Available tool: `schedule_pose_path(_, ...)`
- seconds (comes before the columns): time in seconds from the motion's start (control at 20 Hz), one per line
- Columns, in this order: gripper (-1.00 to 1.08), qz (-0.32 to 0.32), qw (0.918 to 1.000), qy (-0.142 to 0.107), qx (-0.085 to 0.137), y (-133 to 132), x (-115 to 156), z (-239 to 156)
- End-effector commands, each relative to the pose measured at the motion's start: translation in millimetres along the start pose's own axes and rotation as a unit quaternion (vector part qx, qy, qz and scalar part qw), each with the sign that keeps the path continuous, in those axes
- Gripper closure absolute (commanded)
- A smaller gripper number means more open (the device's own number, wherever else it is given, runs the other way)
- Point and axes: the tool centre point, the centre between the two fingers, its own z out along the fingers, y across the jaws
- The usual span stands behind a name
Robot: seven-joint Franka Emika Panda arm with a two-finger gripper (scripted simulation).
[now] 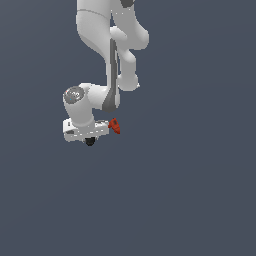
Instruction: Pick up the object and move it to a goal position.
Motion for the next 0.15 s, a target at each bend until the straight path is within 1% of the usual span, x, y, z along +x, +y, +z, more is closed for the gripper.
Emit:
schedule_pose_path(0.0,1.08,-0.001,1.0,0.002,-0.001,7.4,-1.6,-3.6)
schedule_pose_path(0.1,1.08,-0.001,1.0,0.002,-0.001,8.8,-2.3,-3.8)
